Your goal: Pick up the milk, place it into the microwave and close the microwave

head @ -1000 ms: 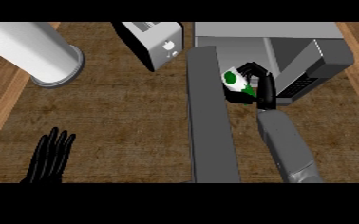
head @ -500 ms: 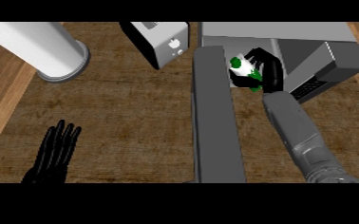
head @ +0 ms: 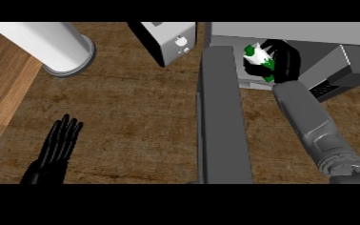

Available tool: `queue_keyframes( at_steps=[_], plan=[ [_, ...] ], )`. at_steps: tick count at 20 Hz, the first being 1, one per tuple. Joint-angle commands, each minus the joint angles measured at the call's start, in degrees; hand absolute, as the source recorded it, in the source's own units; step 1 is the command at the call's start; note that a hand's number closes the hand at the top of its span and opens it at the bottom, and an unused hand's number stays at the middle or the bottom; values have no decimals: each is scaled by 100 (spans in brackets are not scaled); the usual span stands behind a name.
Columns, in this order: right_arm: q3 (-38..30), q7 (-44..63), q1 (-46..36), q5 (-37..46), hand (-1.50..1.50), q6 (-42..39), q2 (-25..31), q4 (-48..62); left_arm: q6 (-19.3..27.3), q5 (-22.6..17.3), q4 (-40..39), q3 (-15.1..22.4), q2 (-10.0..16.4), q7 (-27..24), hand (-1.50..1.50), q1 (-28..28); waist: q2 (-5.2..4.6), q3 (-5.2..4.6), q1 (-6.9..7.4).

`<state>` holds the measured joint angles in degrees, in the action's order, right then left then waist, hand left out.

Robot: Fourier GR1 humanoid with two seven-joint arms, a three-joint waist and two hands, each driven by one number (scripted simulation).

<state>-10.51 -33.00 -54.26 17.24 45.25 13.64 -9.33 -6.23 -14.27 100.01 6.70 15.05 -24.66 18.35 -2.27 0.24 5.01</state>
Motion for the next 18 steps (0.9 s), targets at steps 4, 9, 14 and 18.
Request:
queue_keyframes(
  at_steps=[4,9,14,18],
  plan=[
    [242,241,-192,391,-150,659,191,445,26,274,-106,119,9,-49,-150,-89,-73,1,172],
    [358,422,-393,524,-150,329,245,596,65,393,-73,224,-21,35,-150,-165,-71,4,193],
    [285,206,-403,437,-150,-244,168,517,-11,359,-184,230,-46,-47,-150,-181,-96,9,214],
    [75,-241,-210,208,-150,-672,-23,322,-6,303,-92,186,-48,30,-150,-234,-57,15,119]
  ],
)
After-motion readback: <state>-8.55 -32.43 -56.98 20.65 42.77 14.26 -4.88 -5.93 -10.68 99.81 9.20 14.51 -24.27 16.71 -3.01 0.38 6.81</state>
